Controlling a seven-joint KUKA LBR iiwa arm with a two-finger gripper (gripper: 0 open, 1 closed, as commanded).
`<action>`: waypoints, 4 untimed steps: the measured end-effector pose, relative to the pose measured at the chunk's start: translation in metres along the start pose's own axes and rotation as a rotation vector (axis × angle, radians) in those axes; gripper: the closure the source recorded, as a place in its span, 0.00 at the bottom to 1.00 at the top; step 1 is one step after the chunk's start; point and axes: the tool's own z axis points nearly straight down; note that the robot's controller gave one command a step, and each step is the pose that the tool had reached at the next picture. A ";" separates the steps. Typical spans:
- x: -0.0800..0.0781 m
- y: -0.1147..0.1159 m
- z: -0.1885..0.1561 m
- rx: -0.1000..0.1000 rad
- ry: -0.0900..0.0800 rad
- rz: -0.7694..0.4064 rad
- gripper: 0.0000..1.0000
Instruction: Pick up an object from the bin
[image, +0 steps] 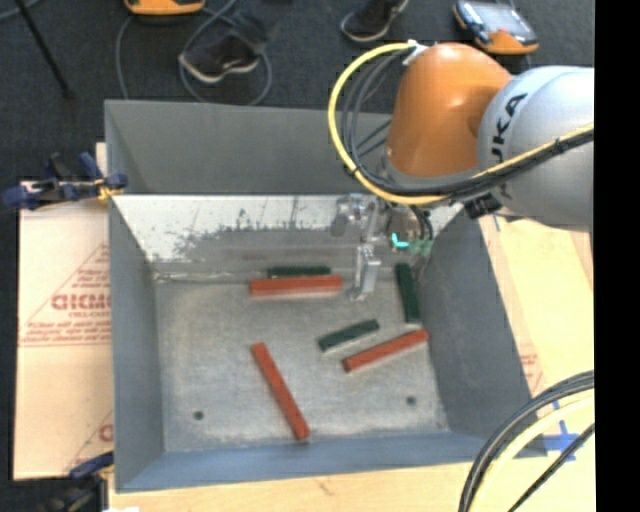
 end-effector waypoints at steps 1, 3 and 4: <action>0.013 -0.057 0.149 -0.003 -0.007 0.080 0.00; 0.063 0.002 0.139 -0.003 -0.020 0.052 1.00; 0.067 0.002 0.146 -0.002 -0.010 0.051 0.00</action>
Offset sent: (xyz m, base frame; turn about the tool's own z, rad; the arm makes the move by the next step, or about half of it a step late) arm -0.0141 -0.0557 -0.1478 0.0756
